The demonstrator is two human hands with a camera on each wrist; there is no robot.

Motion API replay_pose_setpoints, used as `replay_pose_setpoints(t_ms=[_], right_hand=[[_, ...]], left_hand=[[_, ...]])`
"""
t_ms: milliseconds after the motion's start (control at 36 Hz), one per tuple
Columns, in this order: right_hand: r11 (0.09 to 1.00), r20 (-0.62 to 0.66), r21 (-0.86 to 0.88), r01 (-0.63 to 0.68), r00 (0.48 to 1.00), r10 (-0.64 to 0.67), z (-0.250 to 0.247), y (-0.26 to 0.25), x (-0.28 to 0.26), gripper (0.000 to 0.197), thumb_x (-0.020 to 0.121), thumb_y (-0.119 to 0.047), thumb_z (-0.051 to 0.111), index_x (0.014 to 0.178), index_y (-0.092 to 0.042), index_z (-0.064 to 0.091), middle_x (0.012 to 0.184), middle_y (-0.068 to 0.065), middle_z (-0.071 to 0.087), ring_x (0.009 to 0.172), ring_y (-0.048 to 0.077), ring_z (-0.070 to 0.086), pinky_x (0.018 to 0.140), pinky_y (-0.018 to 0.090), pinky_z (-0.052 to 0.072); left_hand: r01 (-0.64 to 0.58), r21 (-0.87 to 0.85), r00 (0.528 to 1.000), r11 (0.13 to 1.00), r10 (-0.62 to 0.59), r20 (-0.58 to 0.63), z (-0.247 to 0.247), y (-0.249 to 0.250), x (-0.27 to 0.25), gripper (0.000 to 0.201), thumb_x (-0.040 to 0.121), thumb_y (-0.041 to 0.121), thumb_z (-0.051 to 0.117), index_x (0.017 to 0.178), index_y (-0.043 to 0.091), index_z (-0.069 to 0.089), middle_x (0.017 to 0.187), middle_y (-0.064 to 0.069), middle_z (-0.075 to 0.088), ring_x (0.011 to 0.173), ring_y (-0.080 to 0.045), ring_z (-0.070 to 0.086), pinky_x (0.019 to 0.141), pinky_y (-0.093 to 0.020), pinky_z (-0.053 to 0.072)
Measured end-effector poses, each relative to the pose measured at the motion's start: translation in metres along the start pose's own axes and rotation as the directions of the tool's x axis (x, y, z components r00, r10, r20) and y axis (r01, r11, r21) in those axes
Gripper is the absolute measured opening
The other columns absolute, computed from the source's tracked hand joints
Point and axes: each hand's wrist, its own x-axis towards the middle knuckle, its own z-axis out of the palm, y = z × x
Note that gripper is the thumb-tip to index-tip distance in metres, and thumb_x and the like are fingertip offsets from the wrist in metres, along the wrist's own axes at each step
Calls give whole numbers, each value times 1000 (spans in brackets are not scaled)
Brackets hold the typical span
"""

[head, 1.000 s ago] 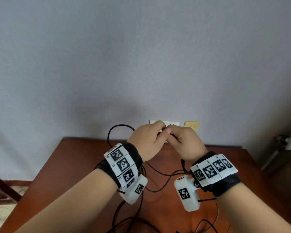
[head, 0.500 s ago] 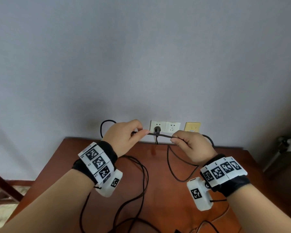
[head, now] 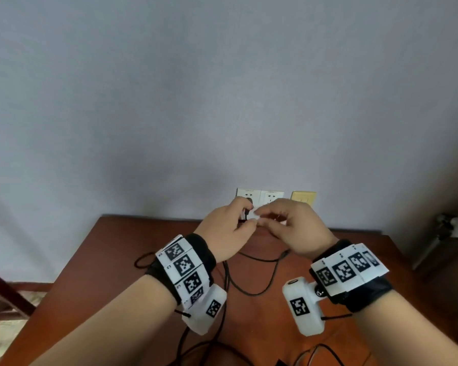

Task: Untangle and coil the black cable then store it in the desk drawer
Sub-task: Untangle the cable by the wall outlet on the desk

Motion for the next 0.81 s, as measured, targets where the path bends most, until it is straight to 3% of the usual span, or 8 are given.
replay_pose_setpoints(t_ms=[111,222,333,417,528,639,694,806], right_hand=[[978,-98,-108,-178,981,168,-24,14,0,12,87,-28,63,100,-29,63,99,-6,64,88,8,59,77,21,45],[914,103,-204,-350,921,375,-17,24,-9,22,90,-40,58,107,-26,58,97,-10,61,89,11,58,78,24,44],[941,111,-39,-337,934,339,-2,26,-17,13,90,-17,58,85,-29,62,82,-14,64,83,9,59,70,11,40],[931,155,96,-351,929,335,3,24,-21,33,82,-4,54,98,-32,52,106,-12,60,96,20,62,83,29,49],[922,195,135,-362,922,334,10,25,-21,34,85,-11,61,108,-23,39,109,-6,64,90,14,63,81,32,50],[936,150,125,-330,938,311,18,30,-21,1,91,-17,57,92,-16,58,92,0,68,89,16,62,88,33,47],[939,140,133,-316,944,297,20,32,-21,14,93,-17,53,82,-18,62,85,-3,69,86,13,62,89,34,46],[938,91,176,-300,953,288,19,35,-18,22,94,-17,54,77,-22,67,83,-7,71,89,8,65,91,31,48]], left_hand=[[12,14,999,1000,-11,-30,-9,-9,2,19,92,42,54,104,30,63,98,14,65,92,-8,60,83,-26,47],[-29,-33,996,999,26,-87,-9,-12,4,17,91,36,58,84,26,70,82,15,69,79,-4,62,75,-23,47],[-85,-61,986,995,75,-147,-11,-16,3,19,94,32,56,80,24,67,72,13,66,70,-4,60,68,-22,45],[-108,-61,977,992,94,-192,-12,-17,3,18,95,29,53,80,27,63,67,12,60,66,-7,55,61,-18,41],[-120,-152,951,981,69,-301,-17,-18,4,21,97,26,52,77,28,59,61,14,53,60,-10,49,59,-22,38],[-109,-164,937,980,46,-345,-20,-19,5,27,98,25,48,72,32,49,57,12,49,57,-10,49,60,-30,43],[-75,-151,949,986,23,-315,-21,-21,5,25,99,25,45,74,24,50,59,7,52,59,-18,54,61,-36,46],[-13,4,997,1000,14,-71,-22,-18,3,20,98,17,40,83,19,53,75,7,67,63,1,54,59,-22,36]])
